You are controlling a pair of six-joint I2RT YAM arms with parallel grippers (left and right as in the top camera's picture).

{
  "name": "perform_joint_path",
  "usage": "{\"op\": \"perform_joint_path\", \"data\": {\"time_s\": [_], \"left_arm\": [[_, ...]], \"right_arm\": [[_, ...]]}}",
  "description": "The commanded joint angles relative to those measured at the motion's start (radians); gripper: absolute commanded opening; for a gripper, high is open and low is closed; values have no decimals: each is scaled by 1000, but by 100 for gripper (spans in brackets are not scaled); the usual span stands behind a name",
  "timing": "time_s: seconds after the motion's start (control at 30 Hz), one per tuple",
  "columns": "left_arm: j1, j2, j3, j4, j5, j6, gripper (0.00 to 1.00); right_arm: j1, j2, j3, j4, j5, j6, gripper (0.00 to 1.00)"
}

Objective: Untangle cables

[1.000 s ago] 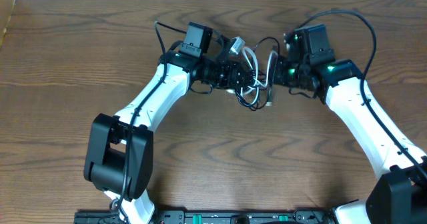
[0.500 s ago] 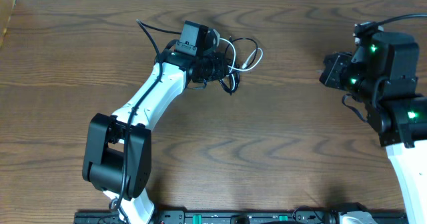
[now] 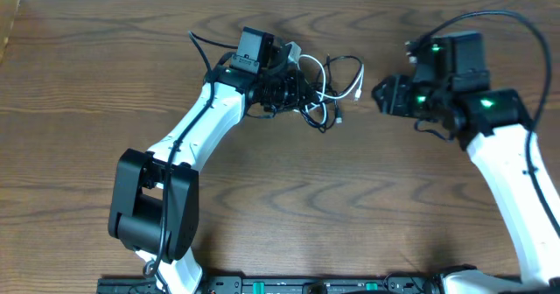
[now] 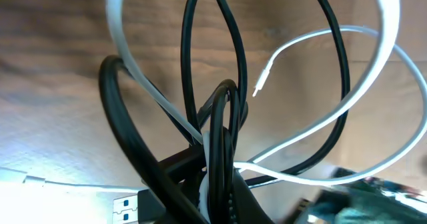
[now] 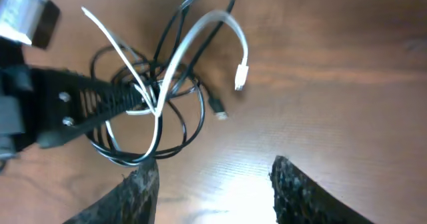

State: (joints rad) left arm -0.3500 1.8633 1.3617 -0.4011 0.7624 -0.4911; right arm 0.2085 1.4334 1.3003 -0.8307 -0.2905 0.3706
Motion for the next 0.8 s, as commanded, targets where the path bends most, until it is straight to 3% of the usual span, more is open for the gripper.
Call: {"op": "perform_joint_path", "data": {"time_s": [0.0, 0.23, 0.77], "left_arm": [[1, 7, -3, 9, 68, -165, 8], [-6, 7, -3, 28, 97, -377, 7], [-95, 7, -3, 98, 143, -379, 7]], "right_arm": [[25, 38, -5, -13, -30, 19, 49], [59, 122, -5, 26, -23, 68, 44], [94, 198, -5, 198, -11, 85, 47]]}}
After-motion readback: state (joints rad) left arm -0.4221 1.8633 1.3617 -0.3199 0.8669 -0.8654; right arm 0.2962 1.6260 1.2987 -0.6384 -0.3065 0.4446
